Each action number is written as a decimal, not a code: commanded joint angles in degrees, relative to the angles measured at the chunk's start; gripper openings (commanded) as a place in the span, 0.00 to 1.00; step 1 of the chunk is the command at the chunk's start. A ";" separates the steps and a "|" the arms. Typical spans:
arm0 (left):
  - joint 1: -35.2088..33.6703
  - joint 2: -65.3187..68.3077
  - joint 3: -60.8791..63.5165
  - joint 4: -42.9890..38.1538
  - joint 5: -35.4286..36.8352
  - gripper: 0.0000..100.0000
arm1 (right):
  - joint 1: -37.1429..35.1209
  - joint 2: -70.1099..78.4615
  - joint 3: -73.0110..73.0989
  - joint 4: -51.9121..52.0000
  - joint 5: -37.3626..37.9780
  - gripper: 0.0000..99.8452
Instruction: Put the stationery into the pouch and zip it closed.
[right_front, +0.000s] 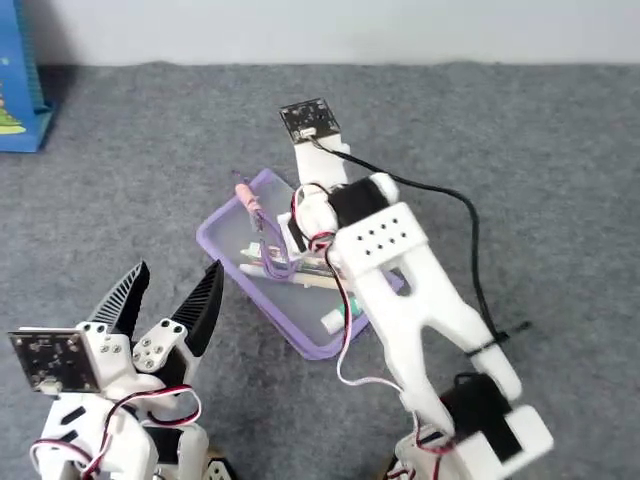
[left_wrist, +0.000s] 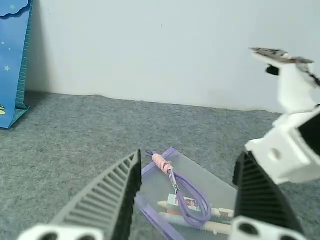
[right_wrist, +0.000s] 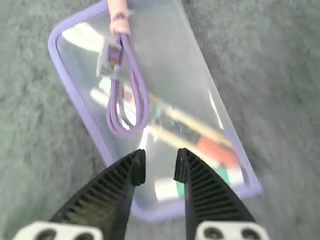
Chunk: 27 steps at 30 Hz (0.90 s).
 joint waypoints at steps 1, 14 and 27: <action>-0.35 1.05 -0.31 -0.18 0.18 0.29 | 0.66 -6.81 -3.16 6.99 -0.62 0.11; -0.18 1.05 -0.31 0.18 -2.99 0.07 | 12.70 -24.22 12.66 10.51 -0.53 0.01; -0.09 1.05 9.19 0.18 -13.10 0.01 | 18.59 -65.45 48.88 -3.21 1.67 0.01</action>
